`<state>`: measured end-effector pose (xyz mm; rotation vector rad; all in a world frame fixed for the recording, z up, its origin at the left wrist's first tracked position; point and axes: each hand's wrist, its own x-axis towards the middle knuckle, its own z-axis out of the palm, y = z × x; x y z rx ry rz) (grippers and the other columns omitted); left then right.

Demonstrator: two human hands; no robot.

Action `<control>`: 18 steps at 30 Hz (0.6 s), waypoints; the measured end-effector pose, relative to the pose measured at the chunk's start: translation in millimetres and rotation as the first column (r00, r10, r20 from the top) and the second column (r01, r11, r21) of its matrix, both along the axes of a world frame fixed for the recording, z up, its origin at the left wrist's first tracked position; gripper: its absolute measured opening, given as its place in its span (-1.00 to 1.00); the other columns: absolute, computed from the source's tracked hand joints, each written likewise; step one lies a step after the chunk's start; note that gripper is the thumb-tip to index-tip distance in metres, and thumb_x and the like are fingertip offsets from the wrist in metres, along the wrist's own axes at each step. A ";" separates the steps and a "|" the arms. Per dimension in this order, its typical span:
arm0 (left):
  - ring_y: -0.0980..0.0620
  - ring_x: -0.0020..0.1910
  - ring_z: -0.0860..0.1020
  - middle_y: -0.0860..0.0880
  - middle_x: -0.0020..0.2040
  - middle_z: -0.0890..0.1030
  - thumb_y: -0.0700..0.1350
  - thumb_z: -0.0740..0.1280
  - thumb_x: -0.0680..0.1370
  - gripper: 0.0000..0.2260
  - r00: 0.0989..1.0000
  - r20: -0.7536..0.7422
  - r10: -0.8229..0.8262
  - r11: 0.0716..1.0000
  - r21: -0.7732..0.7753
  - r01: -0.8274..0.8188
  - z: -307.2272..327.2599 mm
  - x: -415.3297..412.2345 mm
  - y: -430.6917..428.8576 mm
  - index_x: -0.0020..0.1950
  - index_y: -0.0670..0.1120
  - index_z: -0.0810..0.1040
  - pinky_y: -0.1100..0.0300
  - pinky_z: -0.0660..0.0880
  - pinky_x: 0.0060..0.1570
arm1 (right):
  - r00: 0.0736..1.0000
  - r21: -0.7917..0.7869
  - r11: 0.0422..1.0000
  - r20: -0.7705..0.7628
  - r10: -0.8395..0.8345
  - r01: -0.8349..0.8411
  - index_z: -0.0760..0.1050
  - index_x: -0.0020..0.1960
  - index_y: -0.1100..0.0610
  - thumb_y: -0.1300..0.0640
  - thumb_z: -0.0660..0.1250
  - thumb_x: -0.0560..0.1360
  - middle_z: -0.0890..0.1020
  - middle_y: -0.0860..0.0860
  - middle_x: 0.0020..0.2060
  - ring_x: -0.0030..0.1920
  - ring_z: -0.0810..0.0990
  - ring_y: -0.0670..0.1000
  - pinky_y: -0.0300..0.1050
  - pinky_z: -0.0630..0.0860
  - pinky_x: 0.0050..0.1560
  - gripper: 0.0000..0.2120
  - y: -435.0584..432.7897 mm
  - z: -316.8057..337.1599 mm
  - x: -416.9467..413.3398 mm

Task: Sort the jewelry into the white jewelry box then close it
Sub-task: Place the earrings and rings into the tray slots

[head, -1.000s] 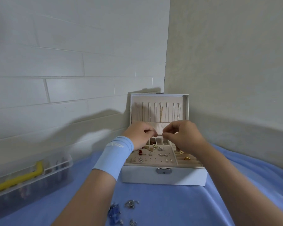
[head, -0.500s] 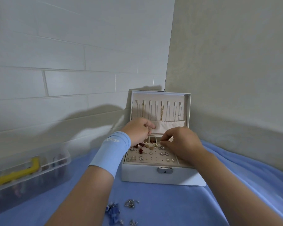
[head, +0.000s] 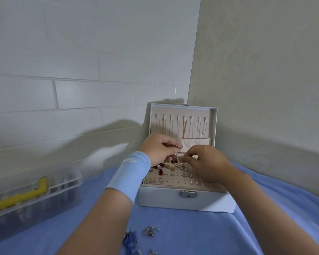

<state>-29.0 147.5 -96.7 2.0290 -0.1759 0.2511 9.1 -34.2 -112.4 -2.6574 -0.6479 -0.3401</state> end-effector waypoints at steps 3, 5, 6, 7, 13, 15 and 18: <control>0.08 -0.24 0.66 -0.08 -0.07 0.70 -0.32 0.37 0.56 -0.82 0.998 -0.044 -0.042 0.967 -0.254 0.029 -1.9 -2.3 -1.2 0.10 -0.15 0.68 0.34 0.58 -0.23 | 0.999 0.187 0.982 -0.024 0.028 -0.023 0.58 -0.08 -0.18 0.07 0.30 0.63 0.61 -0.26 -0.19 -0.26 0.52 -0.24 -0.21 0.43 -0.16 -0.81 0.6 3.3 1.4; 0.02 -0.20 0.69 -0.18 -0.04 0.69 -0.34 0.39 0.55 -0.82 0.998 -0.058 -0.034 0.937 -0.348 0.012 -1.5 -2.0 -1.3 0.12 -0.20 0.66 0.27 0.62 -0.21 | 0.992 0.363 0.929 -0.073 0.102 -0.069 0.63 -0.04 -0.09 0.12 0.32 0.62 0.66 -0.19 -0.22 -0.39 0.53 -0.24 -0.27 0.45 -0.24 -0.84 2.2 9.8 -3.2; -0.01 -0.21 0.69 -0.19 -0.05 0.69 -0.34 0.40 0.54 -0.83 0.998 -0.065 -0.019 0.928 -0.373 -0.006 -0.9 -1.2 -1.0 0.11 -0.21 0.65 0.23 0.64 -0.21 | 0.981 0.448 0.889 -0.110 0.161 -0.095 0.65 -0.02 -0.02 0.12 0.34 0.61 0.70 -0.14 -0.22 -0.43 0.52 -0.20 -0.25 0.49 -0.28 -0.87 3.6 13.9 -6.9; -0.02 -0.21 0.70 -0.19 -0.07 0.70 -0.33 0.42 0.53 -0.85 0.998 -0.066 -0.002 0.923 -0.384 -0.024 0.3 -0.9 -0.6 0.08 -0.21 0.64 0.20 0.65 -0.20 | 0.967 0.509 0.852 -0.136 0.217 -0.120 0.67 -0.01 0.03 0.11 0.36 0.60 0.72 -0.09 -0.21 -0.43 0.54 -0.12 -0.23 0.50 -0.32 -0.89 5.4 18.4 -10.5; -0.06 -0.17 0.72 -0.17 -0.10 0.73 -0.32 0.41 0.53 -0.88 0.999 -0.029 -0.016 0.892 -0.453 0.001 8.9 1.5 0.9 0.05 -0.23 0.67 0.25 0.63 -0.20 | 0.964 0.613 0.786 -0.145 0.221 -0.088 0.72 -0.09 0.14 0.14 0.51 0.49 0.74 0.00 -0.26 -0.46 0.54 -0.05 -0.33 0.45 -0.44 -0.93 14.8 35.7 -6.4; -0.03 -0.18 0.72 -0.15 -0.09 0.72 -0.31 0.39 0.55 -0.88 1.000 -0.020 -0.012 0.897 -0.443 0.002 10.9 2.8 1.5 0.05 -0.22 0.67 0.24 0.63 -0.20 | 0.959 0.615 0.786 -0.180 0.220 -0.065 0.73 -0.10 0.16 0.17 0.51 0.49 0.74 0.02 -0.26 -0.46 0.54 -0.05 -0.34 0.42 -0.47 -0.94 15.2 39.9 -0.1; 0.02 -0.18 0.71 -0.10 -0.09 0.72 -0.30 0.36 0.57 -0.86 1.000 0.009 0.008 0.935 -0.354 -0.005 12.0 6.0 2.9 0.07 -0.15 0.67 0.20 0.65 -0.14 | 0.957 0.615 0.788 -0.212 0.200 -0.028 0.73 -0.09 0.14 0.16 0.50 0.50 0.74 0.01 -0.26 -0.45 0.55 -0.06 -0.30 0.40 -0.48 -0.95 14.1 43.3 10.8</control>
